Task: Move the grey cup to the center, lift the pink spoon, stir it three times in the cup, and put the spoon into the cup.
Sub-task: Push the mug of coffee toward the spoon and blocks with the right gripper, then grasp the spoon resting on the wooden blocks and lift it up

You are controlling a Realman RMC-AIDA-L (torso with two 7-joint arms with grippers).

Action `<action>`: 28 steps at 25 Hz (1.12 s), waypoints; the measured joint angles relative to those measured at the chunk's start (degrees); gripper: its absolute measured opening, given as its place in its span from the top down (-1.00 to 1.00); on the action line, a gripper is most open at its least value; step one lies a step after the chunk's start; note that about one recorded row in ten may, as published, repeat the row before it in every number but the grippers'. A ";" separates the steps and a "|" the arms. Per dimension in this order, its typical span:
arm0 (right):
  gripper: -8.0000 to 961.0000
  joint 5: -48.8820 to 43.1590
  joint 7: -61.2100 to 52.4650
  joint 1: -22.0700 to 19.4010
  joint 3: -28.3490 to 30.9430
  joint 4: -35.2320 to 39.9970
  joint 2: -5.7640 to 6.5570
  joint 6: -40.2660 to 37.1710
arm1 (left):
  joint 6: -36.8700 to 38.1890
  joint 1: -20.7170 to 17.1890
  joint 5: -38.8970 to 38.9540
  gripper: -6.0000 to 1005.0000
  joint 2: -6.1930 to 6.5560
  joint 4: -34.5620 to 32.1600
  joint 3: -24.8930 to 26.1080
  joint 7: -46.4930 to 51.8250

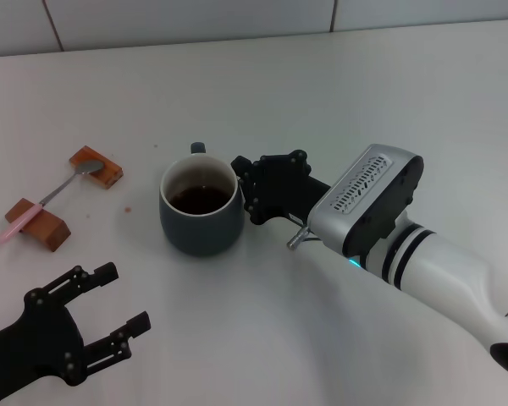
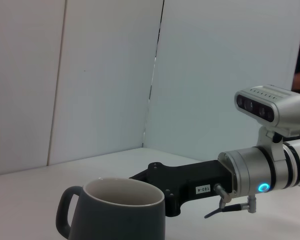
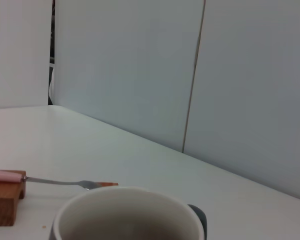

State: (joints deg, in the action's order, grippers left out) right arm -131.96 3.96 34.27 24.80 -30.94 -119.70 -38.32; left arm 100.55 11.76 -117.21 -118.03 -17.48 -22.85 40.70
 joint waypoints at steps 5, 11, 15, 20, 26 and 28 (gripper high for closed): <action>0.91 0.48 -0.17 -2.50 1.20 0.19 0.27 -3.77 | -0.10 0.02 0.07 -0.53 -0.09 0.08 0.01 0.00; 0.91 0.37 -1.21 -11.04 5.13 2.28 0.94 -17.80 | -0.45 0.01 0.07 -0.53 -0.09 0.08 0.72 -0.22; 0.91 -2.41 -14.52 -17.34 5.08 16.88 0.89 -42.88 | -0.80 0.03 0.07 -0.53 -0.08 0.08 1.48 -0.56; 0.91 -11.55 -33.61 -15.92 1.52 35.98 1.13 -60.86 | -1.05 0.60 0.05 -0.53 -0.09 0.14 1.52 -0.58; 0.76 -15.53 -35.19 -14.60 -8.78 44.57 1.03 -65.80 | -1.28 1.07 -0.21 -0.52 -0.06 0.17 1.48 -0.23; 0.66 -15.57 -34.83 -14.47 -11.85 45.84 0.87 -65.07 | -1.28 1.07 -0.27 -0.52 -0.03 0.16 1.48 -0.17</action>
State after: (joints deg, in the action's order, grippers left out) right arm -147.52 -30.87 19.80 12.95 14.91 -118.84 -103.39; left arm 99.27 12.83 -117.48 -118.06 -17.32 -21.37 40.52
